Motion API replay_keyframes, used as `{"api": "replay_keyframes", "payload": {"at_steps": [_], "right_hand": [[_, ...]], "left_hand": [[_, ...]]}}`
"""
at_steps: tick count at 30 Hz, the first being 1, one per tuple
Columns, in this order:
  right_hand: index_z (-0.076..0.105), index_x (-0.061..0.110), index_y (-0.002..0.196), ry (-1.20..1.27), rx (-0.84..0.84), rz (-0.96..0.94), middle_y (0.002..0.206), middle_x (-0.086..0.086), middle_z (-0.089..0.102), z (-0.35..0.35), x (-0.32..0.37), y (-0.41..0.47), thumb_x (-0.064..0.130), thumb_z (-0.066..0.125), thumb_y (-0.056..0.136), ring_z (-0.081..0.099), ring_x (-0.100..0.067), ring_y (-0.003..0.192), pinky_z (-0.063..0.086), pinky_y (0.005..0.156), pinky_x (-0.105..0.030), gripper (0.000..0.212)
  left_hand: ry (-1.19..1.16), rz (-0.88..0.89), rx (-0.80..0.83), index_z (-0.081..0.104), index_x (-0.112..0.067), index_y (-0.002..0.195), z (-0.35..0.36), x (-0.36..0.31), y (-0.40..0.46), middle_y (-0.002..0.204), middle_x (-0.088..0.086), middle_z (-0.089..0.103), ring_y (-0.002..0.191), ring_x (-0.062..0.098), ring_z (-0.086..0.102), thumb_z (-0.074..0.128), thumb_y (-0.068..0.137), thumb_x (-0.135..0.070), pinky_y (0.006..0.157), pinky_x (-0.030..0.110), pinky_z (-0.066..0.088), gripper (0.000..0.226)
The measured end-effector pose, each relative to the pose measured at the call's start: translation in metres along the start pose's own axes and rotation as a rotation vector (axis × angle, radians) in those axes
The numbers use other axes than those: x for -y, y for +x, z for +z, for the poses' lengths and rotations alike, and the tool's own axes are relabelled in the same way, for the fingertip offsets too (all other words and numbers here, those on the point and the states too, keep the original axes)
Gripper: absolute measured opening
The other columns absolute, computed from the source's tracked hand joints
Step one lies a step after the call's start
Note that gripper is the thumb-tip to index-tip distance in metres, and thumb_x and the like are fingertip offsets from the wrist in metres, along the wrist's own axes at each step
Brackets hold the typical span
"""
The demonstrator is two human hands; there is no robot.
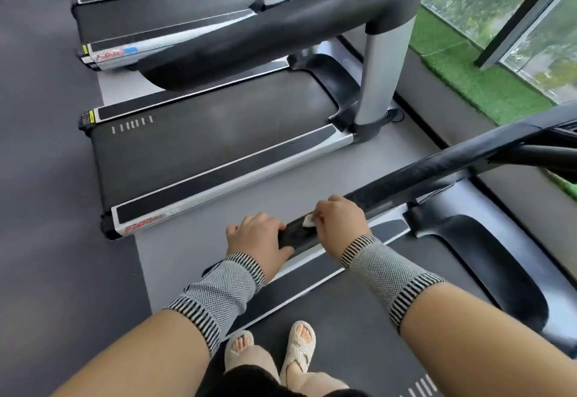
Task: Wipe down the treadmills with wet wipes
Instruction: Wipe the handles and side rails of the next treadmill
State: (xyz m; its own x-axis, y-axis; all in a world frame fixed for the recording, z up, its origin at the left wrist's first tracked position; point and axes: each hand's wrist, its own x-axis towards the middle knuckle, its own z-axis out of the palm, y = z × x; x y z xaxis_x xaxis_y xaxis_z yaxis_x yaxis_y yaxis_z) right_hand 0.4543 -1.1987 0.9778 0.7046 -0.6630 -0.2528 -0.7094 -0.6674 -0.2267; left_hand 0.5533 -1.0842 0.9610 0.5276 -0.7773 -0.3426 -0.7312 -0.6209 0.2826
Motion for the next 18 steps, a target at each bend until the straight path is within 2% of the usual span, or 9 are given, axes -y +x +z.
{"api": "replay_keyframes", "payload": {"at_steps": [5,9,13,18], "right_hand": [[0.06,0.01,0.103,0.008,0.075,-0.094,0.095,-0.003,0.047,0.009,0.026,-0.015,0.016,0.051,0.093,0.06,-0.029,0.09,0.041,0.07,-0.028,0.015],[0.061,0.009,0.1,0.037,-0.064,0.141,0.096,-0.005,0.05,0.006,0.011,-0.005,0.018,0.051,0.093,0.058,-0.029,0.09,0.037,0.069,-0.026,0.016],[0.061,0.01,0.103,0.04,0.072,-0.026,0.101,-0.004,0.049,0.032,0.068,-0.026,0.016,0.051,0.092,0.06,-0.029,0.087,0.037,0.067,-0.028,0.015],[0.067,0.01,0.105,0.077,-0.022,0.049,0.106,-0.007,0.053,0.042,0.071,-0.029,0.026,0.048,0.096,0.056,-0.025,0.097,0.049,0.082,-0.031,0.027]], "left_hand": [[0.011,0.033,0.01,0.057,-0.04,0.12,-0.002,0.005,-0.001,0.11,-0.012,0.056,0.111,0.015,0.047,0.058,0.084,-0.055,0.096,0.04,0.033,0.04],[0.049,0.068,0.069,0.055,-0.039,0.125,-0.009,0.025,-0.002,0.118,-0.012,0.056,0.118,0.015,0.043,0.057,0.085,-0.053,0.098,0.04,0.031,0.042],[0.05,0.106,0.049,0.059,-0.039,0.115,-0.008,0.042,-0.011,0.11,-0.011,0.057,0.113,0.015,0.046,0.056,0.086,-0.052,0.096,0.039,0.032,0.032],[0.053,0.136,0.068,0.061,-0.039,0.111,-0.011,0.052,-0.01,0.108,-0.011,0.057,0.113,0.015,0.046,0.053,0.084,-0.056,0.094,0.039,0.034,0.033]]}}
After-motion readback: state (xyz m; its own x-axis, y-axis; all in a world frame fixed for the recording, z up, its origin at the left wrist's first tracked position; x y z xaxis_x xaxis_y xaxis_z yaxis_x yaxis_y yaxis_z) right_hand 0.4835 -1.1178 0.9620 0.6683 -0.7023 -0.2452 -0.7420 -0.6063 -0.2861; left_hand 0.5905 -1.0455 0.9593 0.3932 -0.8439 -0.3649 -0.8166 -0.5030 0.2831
